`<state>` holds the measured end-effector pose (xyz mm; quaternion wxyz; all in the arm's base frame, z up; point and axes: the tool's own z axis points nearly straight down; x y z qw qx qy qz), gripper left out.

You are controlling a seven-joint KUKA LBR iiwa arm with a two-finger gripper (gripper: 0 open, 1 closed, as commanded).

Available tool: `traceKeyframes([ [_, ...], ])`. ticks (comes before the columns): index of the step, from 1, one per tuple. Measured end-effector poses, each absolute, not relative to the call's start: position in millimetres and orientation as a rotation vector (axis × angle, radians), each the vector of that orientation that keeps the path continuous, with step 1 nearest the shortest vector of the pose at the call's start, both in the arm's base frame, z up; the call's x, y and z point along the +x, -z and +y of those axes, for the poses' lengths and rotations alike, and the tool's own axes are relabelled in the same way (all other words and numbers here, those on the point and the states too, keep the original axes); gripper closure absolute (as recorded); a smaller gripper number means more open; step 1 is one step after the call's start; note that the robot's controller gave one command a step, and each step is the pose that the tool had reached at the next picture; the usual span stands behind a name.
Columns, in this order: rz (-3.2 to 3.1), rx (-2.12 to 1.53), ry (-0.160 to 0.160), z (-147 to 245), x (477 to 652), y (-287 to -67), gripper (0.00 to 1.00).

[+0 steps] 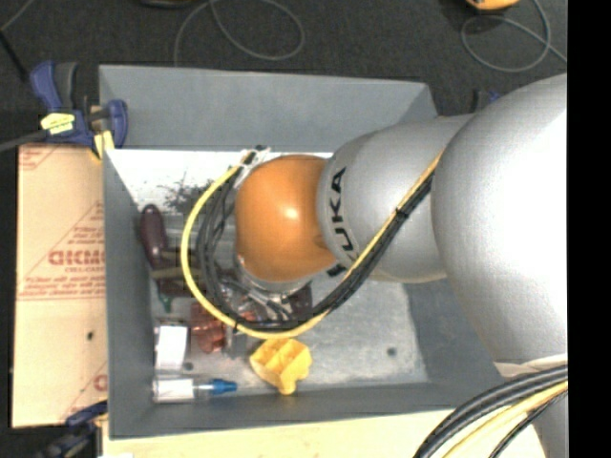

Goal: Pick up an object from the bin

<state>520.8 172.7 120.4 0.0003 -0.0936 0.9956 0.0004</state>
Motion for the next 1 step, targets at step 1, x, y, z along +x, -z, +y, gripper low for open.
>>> traceKeyframes([
  [1, 3.120, -0.298, -0.003, 172.8, 524.2, -153.0, 1.00],
])
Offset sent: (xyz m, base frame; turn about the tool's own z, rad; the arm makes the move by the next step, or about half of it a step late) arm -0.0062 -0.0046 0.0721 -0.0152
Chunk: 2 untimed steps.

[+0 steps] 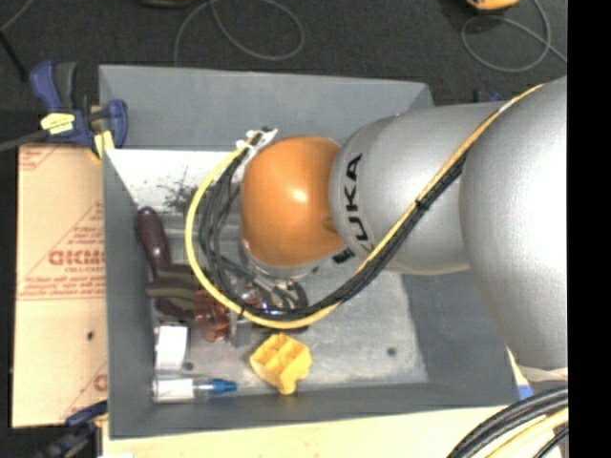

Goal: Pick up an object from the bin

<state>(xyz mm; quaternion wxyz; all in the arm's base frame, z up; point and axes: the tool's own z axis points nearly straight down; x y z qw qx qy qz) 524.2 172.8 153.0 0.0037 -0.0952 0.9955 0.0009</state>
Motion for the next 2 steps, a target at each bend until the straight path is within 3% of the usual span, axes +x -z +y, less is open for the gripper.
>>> traceKeyframes([
  [1, 3.125, -0.309, 0.000, 168.5, 517.3, -183.0, 1.00],
  [2, 3.127, -0.301, 0.000, 168.9, 518.0, -231.7, 1.00],
])
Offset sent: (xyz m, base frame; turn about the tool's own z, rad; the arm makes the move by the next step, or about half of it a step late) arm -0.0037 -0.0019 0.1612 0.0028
